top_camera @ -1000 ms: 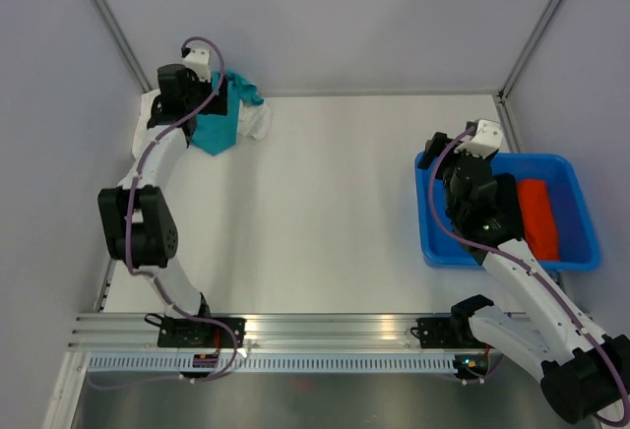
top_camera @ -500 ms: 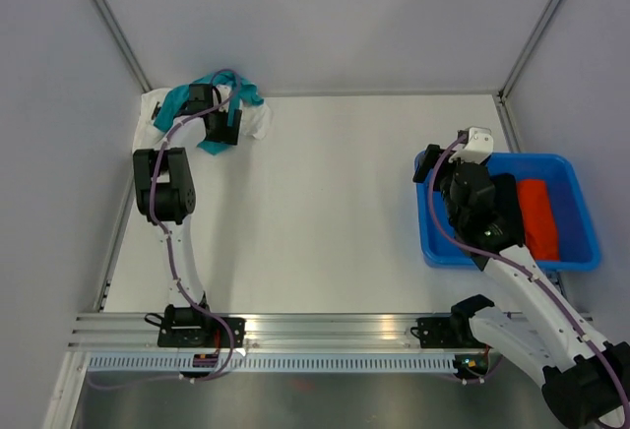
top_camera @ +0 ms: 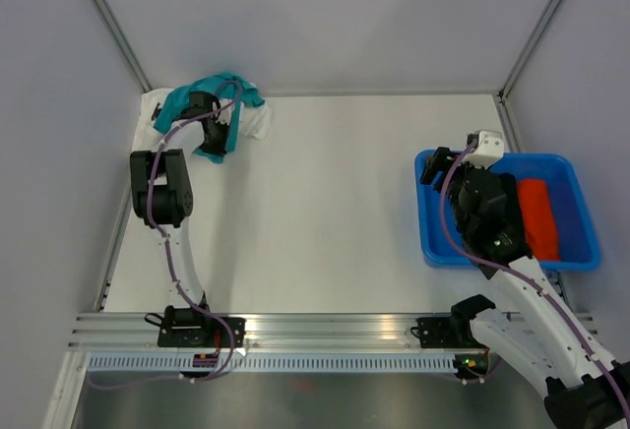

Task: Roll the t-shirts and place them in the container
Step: Grab a tshirt with the left arm, then move the tshirt to the center of the board

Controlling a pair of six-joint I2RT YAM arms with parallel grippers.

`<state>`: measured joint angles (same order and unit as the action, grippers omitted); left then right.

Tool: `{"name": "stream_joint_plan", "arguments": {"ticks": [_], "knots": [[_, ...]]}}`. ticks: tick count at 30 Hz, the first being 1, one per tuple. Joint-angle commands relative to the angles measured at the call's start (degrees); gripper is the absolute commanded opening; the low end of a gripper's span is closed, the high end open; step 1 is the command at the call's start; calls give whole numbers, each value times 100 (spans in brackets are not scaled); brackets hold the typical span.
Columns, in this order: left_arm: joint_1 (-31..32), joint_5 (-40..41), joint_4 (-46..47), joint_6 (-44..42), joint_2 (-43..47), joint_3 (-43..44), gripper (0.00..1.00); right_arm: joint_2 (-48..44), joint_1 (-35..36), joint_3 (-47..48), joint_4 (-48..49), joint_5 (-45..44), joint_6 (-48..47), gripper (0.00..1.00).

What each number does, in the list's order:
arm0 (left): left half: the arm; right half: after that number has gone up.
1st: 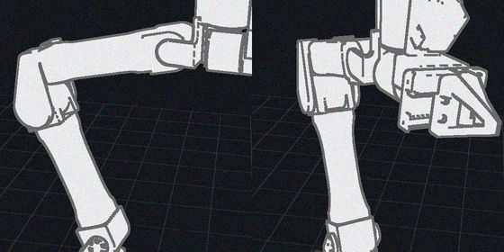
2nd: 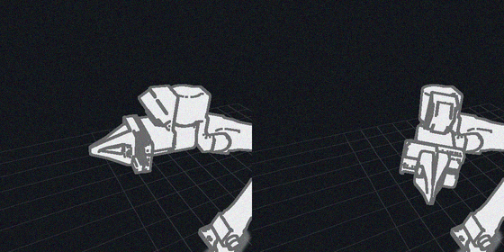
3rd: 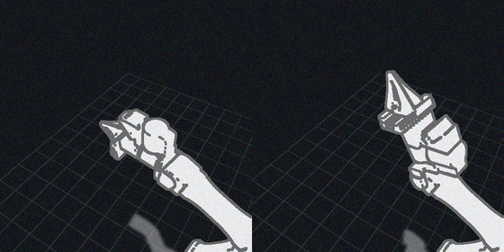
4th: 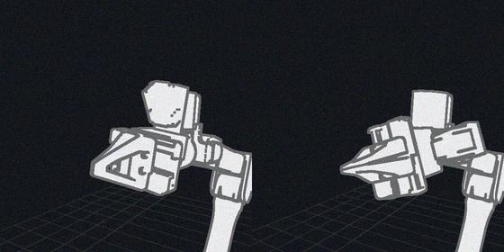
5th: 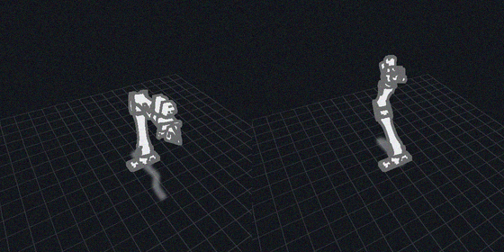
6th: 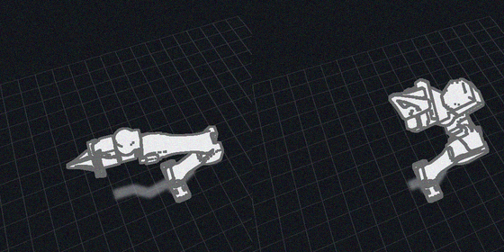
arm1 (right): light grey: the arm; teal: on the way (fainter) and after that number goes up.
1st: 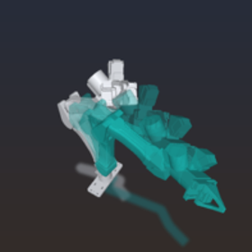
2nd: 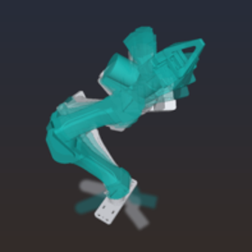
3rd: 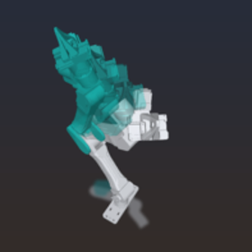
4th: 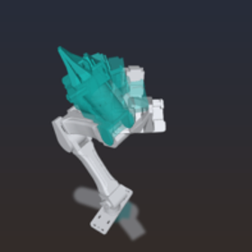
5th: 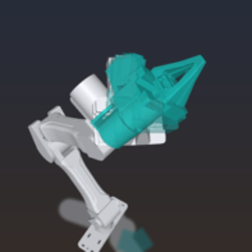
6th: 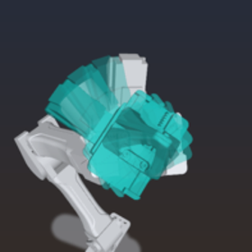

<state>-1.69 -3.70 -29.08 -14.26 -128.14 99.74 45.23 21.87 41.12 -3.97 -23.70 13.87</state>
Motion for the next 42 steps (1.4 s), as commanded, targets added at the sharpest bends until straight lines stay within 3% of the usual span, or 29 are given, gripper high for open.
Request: {"name": "stream_joint_plan", "arguments": {"ticks": [1, 7, 10, 15, 19, 22, 25, 29, 34, 35, 37, 39, 40, 42], "knots": [[-6, -639, -467, -305, 1227, -568, 2, -164, -16, 185, -69, 322, -95, 75], [29, -1367, -983, -420, 3351, -808, 2, -112, 2, 527, -209, 1085, -331, 67], [99, -1825, -1450, -516, 4251, -431, 2, 160, -7, 974, -543, 1727, -560, 67], [872, -2571, -2207, -622, 5577, 474, 2, 609, -7, 1731, -1045, 3420, -684, 65], [1136, -3048, -2234, 52, 6036, 1116, 2, 732, -7, 1855, -861, 4197, -579, 64], [1136, -3320, -2234, 493, 6055, 1197, 2, 811, -7, 1864, -728, 4120, -499, 63], [1136, -3654, -2216, 442, 5880, 662, 2, 934, -7, 1838, -702, 4005, -403, 61], [1127, -3629, -1883, 82, 5318, -732, 2, 1145, -7, 1794, -798, 3970, -289, 60], [751, -3146, -682, -374, 5036, -2334, 3, 1523, 177, 1689, -1088, 3479, -148, 59], [671, -3093, -521, -445, 5001, -2824, 6, 1611, 273, 1688, -1245, 3260, -130, 59], [469, -2848, -265, -569, 4825, -3180, 43, 1935, 773, 1671, -1422, 2610, -147, 63], [328, -2558, -89, -578, 4676, -3417, 63, 2373, 1404, 1714, -1729, 2232, -121, 69], [188, -2556, -98, -586, 4597, -3435, 68, 2507, 1556, 1741, -1835, 2204, -78, 70], [-22, -2582, -98, -630, 4735, -3549, 69, 2770, 1802, 1637, -2029, 2195, 36, 73]]}}
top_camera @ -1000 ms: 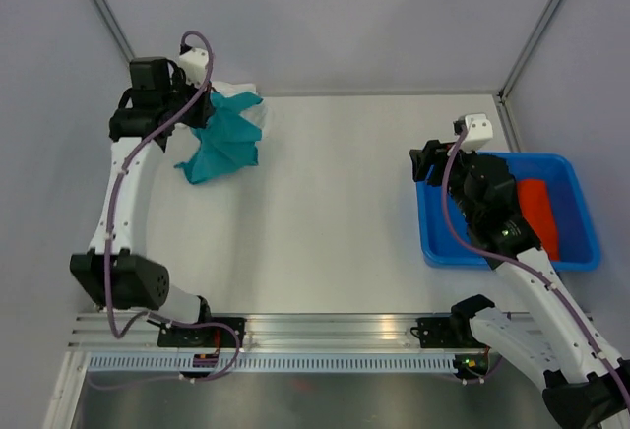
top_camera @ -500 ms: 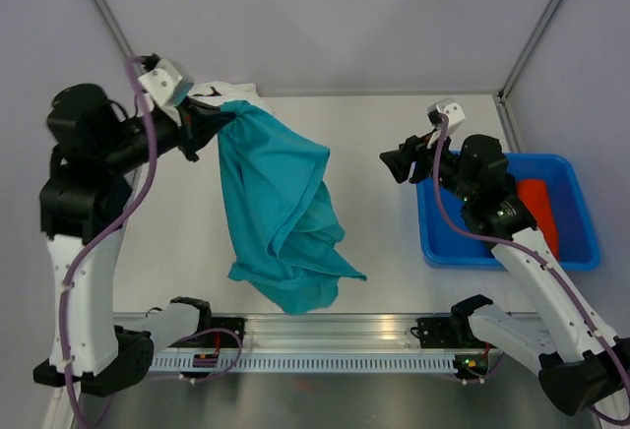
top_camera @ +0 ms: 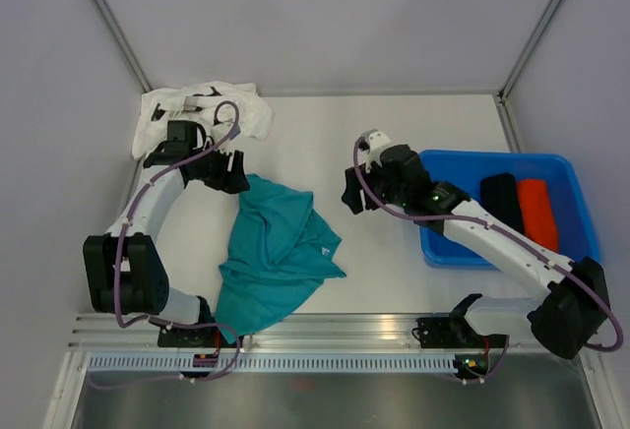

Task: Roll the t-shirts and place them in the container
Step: Move the tshirt to the center of the board, then flatten the tshirt

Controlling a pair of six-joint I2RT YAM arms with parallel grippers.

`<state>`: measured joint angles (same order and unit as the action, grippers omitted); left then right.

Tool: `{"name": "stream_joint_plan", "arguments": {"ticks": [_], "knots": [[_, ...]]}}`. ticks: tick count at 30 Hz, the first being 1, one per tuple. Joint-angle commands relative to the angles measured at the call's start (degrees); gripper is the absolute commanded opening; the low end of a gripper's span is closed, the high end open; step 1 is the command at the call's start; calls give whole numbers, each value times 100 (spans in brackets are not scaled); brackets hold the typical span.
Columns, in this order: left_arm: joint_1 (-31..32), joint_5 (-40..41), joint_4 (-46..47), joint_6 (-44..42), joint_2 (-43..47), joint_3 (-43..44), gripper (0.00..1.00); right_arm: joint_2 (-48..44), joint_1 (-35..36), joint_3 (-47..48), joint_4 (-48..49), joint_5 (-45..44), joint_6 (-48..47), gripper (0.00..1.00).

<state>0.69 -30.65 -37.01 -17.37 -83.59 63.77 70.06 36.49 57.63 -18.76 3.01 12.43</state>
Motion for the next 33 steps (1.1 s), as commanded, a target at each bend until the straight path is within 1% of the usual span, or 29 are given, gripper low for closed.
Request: {"name": "stream_joint_plan", "arguments": {"ticks": [1, 2, 3, 4, 5, 6, 8, 9, 12, 14, 19, 20, 21, 22, 23, 24, 25, 28, 30, 31, 32, 33], "knots": [[-271, 104, 687, -425, 552, -100, 69, 315, 402, -110, -541, -485, 286, 73], [-280, 77, 669, -486, 746, -180, 69, 324, 481, -224, -436, -485, 348, 73], [-280, 77, 634, -513, 922, -267, 69, 350, 725, -460, -374, -459, 383, 75], [-280, 129, 591, -531, 1063, -408, 71, 394, 867, -550, -347, -450, 479, 77], [-280, 208, 547, -514, 1360, -479, 73, 438, 1016, -620, -330, -441, 532, 78], [-280, 357, 407, -487, 1476, -540, 73, 577, 1314, -751, -321, -450, 585, 80], [-271, 550, 248, -470, 1739, -699, 73, 754, 1579, -866, -225, -485, 673, 83], [-271, 613, 99, -461, 1811, -751, 74, 972, 1772, -971, -207, -511, 700, 87], [-280, 771, -173, -417, 1987, -875, 74, 1429, 1888, -1060, -85, -363, 814, 88], [-280, 833, -262, -391, 2066, -910, 74, 1659, 1958, -1104, 274, 48, 849, 87], [-280, 772, -438, -338, 2365, -866, 74, 2125, 2310, -1078, 523, 252, 990, 78], [-271, 745, -456, -346, 2400, -857, 74, 2247, 2362, -1078, 584, 384, 990, 75], [-271, 754, -491, -355, 2426, -857, 74, 2310, 2363, -1069, 593, 576, 999, 63], [-280, 754, -552, -364, 2470, -831, 74, 2354, 2363, -1061, 585, 570, 1007, 52], [-271, 780, -579, -373, 2471, -805, 74, 2372, 2363, -1043, 576, 543, 1007, 39], [-271, 798, -622, -390, 2479, -787, 74, 2346, 2363, -1008, 541, 474, 1007, 13], [-271, 807, -675, -399, 2479, -717, 74, 2293, 2363, -955, 488, 342, 981, 0], [-280, 754, -860, -399, 2523, -550, 74, 1872, 2363, -508, 59, 306, 824, 0], [-280, 623, -992, -408, 2541, -453, 74, 1424, 2363, 124, -240, 175, 674, 0], [-280, 587, -1018, -408, 2550, -366, 75, 1283, 2354, 387, -546, 87, 491, 0], [-280, 509, -1053, -399, 2550, -322, 75, 1030, 2363, 912, -680, -157, 376, 0], [-280, 482, -1114, -408, 2558, -234, 75, 931, 2363, 1187, -812, -264, 262, 0]]}}
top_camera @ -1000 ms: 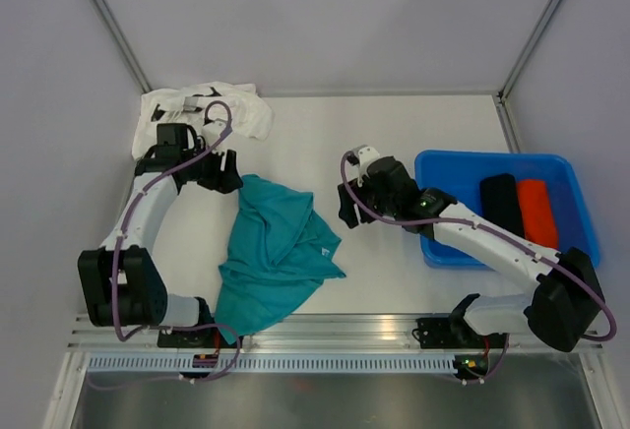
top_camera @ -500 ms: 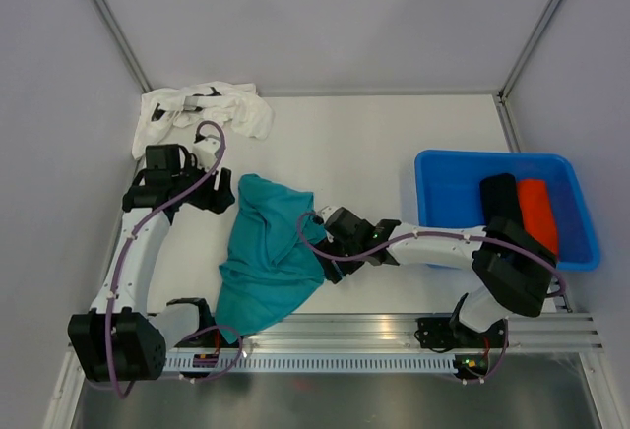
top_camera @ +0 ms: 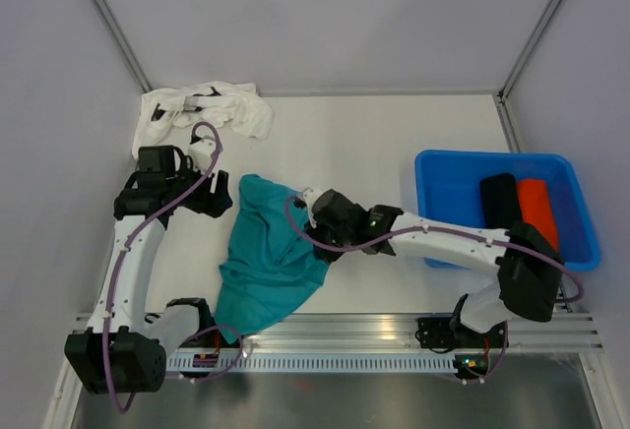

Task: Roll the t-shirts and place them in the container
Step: Flatten the tshirt

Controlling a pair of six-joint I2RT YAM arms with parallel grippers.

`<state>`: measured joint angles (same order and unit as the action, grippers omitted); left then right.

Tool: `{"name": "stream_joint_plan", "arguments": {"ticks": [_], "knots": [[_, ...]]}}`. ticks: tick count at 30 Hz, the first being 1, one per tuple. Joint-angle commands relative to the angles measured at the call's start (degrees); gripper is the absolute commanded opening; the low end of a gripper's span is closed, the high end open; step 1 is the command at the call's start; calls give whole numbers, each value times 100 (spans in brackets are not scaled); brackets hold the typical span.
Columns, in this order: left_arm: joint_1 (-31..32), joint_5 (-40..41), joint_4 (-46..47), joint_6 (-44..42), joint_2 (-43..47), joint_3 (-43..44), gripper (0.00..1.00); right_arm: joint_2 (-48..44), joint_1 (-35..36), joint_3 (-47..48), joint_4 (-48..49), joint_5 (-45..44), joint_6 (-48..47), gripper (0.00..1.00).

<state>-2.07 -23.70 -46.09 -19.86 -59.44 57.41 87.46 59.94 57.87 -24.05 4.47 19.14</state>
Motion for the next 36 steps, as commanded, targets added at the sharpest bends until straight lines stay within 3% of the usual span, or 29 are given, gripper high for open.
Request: {"name": "stream_joint_plan", "arguments": {"ticks": [1, 5, 13, 19, 22, 23, 25, 28, 33, 36], "knots": [[4, -257, -243, -150, 152, 446, 77, -879, 26, 1444, -397, -412, -515, 0], [-4, -713, -419, -220, 187, 605, 100, -627, -192, 2980, -671, -544, -1156, 0], [4, -1496, -489, -229, 530, 886, 100, 964, -782, 4873, -435, 412, -834, 0], [4, -760, -419, 43, 495, 895, 100, 2474, -976, 5911, -179, 494, 114, 0], [-4, -250, -375, 184, 539, 886, 100, 2854, -923, 5824, -230, 853, 266, 51], [4, -66, -366, 193, 608, 895, 100, 2873, -897, 5754, -362, 793, 231, 80], [-13, 76, -375, 140, 679, 851, 100, 2498, -897, 5369, -373, 443, 135, 98], [-22, 287, -279, 70, 592, 746, 100, 1446, -897, 3833, 179, -428, 82, 98], [-39, 630, 563, 193, -91, 237, 97, 343, -800, 1687, 50, -1508, 292, 98], [-57, 718, 907, 245, -907, 139, 85, 8, -449, 606, 85, -1712, 703, 98]]}}
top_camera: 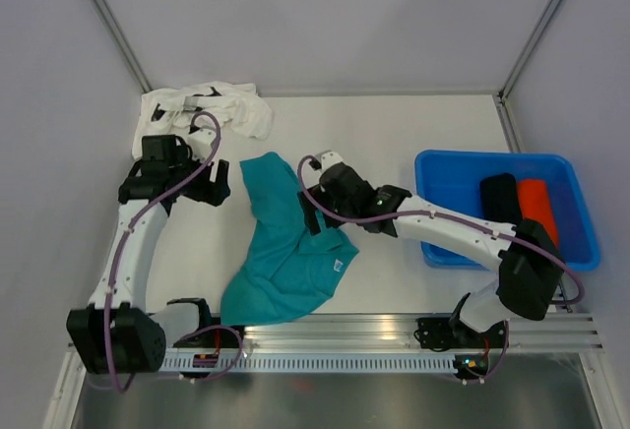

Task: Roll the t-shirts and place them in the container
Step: Flatten the tshirt

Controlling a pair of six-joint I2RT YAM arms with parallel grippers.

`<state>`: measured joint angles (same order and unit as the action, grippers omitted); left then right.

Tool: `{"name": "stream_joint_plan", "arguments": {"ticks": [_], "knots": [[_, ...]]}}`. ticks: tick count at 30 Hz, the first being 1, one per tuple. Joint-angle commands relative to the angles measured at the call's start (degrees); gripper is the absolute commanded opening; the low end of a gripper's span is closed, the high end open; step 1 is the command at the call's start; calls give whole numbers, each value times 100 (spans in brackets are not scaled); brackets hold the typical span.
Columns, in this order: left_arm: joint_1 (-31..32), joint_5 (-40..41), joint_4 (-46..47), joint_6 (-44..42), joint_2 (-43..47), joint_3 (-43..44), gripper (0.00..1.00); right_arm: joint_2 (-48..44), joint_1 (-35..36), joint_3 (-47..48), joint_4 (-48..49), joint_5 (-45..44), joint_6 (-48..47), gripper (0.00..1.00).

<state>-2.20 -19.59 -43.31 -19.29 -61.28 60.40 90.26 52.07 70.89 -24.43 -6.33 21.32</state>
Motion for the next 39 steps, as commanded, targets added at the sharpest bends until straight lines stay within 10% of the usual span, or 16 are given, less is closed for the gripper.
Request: {"name": "stream_joint_plan", "arguments": {"ticks": [1, 7, 25, 28, 32, 39], "knots": [[-44, 255, 805, 215, -954, -134, 82, -385, 530, -1178, 218, -607, 635, 98], [26, 429, 1526, 540, -2369, 454, 72, -448, 1173, -2149, 755, -464, 1523, 58], [554, 914, 938, 1542, -6071, 3021, 73, 246, 2035, -2826, 1423, -519, 2499, 55], [562, 686, 860, 1507, -6159, 2986, 57, 133, 2044, -3072, 1694, -484, 2622, 44], [545, 580, 798, 1393, -6160, 2916, 3, -201, 2000, -3152, 1617, -799, 2641, 10], [378, 474, 999, 1226, -5791, 2442, 2, -947, 1122, -3266, 1327, -844, 1974, 0]]}}
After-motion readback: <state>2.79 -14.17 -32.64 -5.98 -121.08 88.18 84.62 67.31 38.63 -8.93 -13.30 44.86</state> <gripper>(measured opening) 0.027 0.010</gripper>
